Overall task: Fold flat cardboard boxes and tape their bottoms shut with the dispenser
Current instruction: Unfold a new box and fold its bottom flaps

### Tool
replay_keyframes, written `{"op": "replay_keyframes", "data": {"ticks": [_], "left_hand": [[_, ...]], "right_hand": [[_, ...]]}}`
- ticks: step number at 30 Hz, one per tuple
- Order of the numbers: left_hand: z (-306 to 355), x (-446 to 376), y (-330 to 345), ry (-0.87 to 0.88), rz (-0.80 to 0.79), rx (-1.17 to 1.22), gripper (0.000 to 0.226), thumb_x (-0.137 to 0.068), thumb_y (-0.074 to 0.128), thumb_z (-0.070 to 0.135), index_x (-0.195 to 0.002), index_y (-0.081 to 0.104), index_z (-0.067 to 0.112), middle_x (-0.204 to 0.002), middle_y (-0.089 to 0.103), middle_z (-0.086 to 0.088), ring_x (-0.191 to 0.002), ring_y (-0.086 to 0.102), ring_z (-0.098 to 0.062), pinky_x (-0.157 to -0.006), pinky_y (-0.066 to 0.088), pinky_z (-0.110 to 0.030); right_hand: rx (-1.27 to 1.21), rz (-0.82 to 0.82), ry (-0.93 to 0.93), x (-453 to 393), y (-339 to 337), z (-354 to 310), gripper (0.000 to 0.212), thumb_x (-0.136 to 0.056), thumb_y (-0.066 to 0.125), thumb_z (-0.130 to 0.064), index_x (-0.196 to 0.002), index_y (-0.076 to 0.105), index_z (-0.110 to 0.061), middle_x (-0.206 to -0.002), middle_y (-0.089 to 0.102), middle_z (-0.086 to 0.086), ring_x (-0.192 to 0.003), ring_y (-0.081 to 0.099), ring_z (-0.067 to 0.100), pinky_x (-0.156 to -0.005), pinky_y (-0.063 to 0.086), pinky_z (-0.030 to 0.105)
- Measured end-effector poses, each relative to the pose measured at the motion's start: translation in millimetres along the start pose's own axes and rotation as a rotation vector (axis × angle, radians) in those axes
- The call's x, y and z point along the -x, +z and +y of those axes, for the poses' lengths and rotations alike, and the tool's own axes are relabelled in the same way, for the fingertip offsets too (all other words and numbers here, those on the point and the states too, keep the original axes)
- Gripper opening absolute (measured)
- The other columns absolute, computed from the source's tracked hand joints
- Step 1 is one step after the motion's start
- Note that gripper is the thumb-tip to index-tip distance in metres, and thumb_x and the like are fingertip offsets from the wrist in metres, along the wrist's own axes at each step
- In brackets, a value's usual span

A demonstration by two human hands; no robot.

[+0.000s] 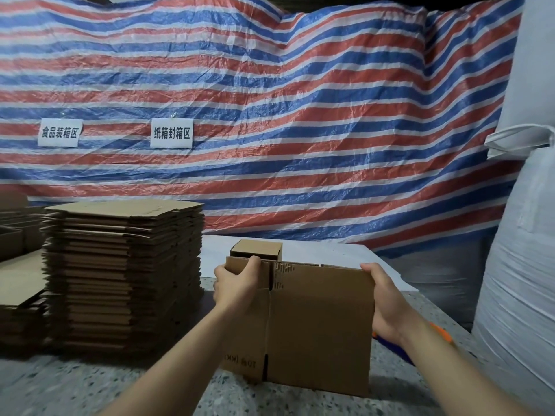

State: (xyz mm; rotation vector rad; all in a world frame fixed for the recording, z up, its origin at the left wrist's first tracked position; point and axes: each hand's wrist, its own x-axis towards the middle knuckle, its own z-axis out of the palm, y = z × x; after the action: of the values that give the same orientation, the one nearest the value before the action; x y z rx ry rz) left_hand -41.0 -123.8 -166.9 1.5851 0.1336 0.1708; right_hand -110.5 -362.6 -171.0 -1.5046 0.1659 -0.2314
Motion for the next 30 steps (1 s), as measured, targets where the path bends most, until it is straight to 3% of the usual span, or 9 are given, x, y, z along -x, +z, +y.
{"op": "replay_keyframes", "data": {"ticks": [7,9,11,14,18,21,24,26,30], "left_hand": [[7.4,-4.1,-9.3,0.016,-0.229,0.102,0.041,-0.094,0.046,0.047,-0.123,0.053,0.018,-0.097,0.069,-0.011,-0.087,0.065,-0.025,-0.067,0.051,-0.035],[14.9,-3.9,-12.5,0.017,-0.343,0.155,0.038,-0.096,0.041,0.044,-0.111,0.062,0.017,-0.08,0.072,-0.006,-0.081,0.066,-0.02,-0.071,0.052,-0.035],[19.2,-5.1,-19.1,0.029,-0.537,0.221,0.041,-0.097,0.037,0.043,-0.113,0.06,0.012,-0.077,0.069,-0.004,-0.081,0.063,-0.019,-0.08,0.05,-0.037],[15.6,-0.4,-27.0,-0.017,-0.745,0.259,0.035,-0.097,0.034,0.038,-0.098,0.056,0.011,-0.066,0.064,-0.002,-0.061,0.062,-0.013,-0.06,0.048,-0.028],[-2.2,4.8,-27.1,-0.071,-0.686,0.249,0.044,-0.095,0.041,0.044,-0.102,0.063,0.007,-0.074,0.067,-0.01,-0.062,0.064,-0.018,-0.061,0.049,-0.03],[-7.9,0.1,-25.7,-0.049,-0.63,0.286,0.056,-0.096,0.039,0.058,-0.118,0.066,0.013,-0.097,0.074,-0.014,-0.08,0.071,-0.024,-0.071,0.051,-0.034],[-10.5,2.7,-23.5,-0.053,-0.571,0.274,0.062,-0.101,0.024,0.062,-0.125,0.063,0.021,-0.11,0.073,-0.014,-0.093,0.073,-0.025,-0.077,0.052,-0.036],[-11.9,8.5,-19.8,-0.044,-0.535,0.252,0.056,-0.102,0.032,0.056,-0.113,0.07,0.017,-0.099,0.075,-0.014,-0.083,0.074,-0.023,-0.069,0.053,-0.033],[-16.3,13.7,-15.1,-0.043,-0.54,0.267,0.055,-0.102,0.045,0.044,-0.069,0.077,0.015,-0.073,0.071,-0.01,-0.059,0.069,-0.02,-0.048,0.051,-0.026]], "right_hand": [[0.061,0.027,-0.035,16.0,19.6,-11.3,0.065,-0.1,0.022,-0.069,-0.11,0.067,-0.023,-0.1,0.078,-0.001,-0.108,0.068,0.024,-0.096,0.052,0.053],[0.071,0.071,-0.103,24.7,29.2,-18.7,0.065,-0.102,0.019,-0.065,-0.108,0.066,-0.02,-0.097,0.078,0.004,-0.104,0.07,0.025,-0.094,0.054,0.053],[0.096,0.168,-0.167,33.5,40.8,-21.5,0.062,-0.104,0.017,-0.06,-0.111,0.063,-0.019,-0.103,0.074,0.008,-0.103,0.068,0.026,-0.098,0.053,0.054],[0.166,0.275,-0.198,42.1,55.6,-7.9,0.061,-0.105,0.016,-0.057,-0.131,0.056,-0.018,-0.128,0.064,0.012,-0.119,0.06,0.029,-0.106,0.047,0.056],[0.071,0.238,-0.088,47.9,56.7,11.8,0.073,-0.097,0.014,-0.071,-0.145,0.049,-0.027,-0.146,0.056,0.005,-0.133,0.052,0.028,-0.109,0.045,0.055],[-0.147,0.236,0.044,40.7,42.1,8.7,0.069,-0.099,0.017,-0.07,-0.117,0.066,-0.024,-0.112,0.073,0.005,-0.107,0.065,0.028,-0.08,0.055,0.046],[-0.117,0.201,0.074,28.8,30.2,9.2,0.054,-0.106,0.03,-0.055,-0.115,0.069,-0.018,-0.108,0.074,0.011,-0.11,0.064,0.031,-0.1,0.049,0.055],[-0.045,0.185,0.044,22.3,27.7,16.5,0.05,-0.106,0.035,-0.05,-0.11,0.074,-0.019,-0.098,0.078,0.008,-0.105,0.069,0.03,-0.101,0.049,0.054],[-0.133,0.173,0.024,17.4,30.3,30.2,0.06,-0.102,0.031,-0.057,-0.093,0.08,-0.022,-0.09,0.079,0.005,-0.08,0.077,0.023,-0.063,0.059,0.036]]}}
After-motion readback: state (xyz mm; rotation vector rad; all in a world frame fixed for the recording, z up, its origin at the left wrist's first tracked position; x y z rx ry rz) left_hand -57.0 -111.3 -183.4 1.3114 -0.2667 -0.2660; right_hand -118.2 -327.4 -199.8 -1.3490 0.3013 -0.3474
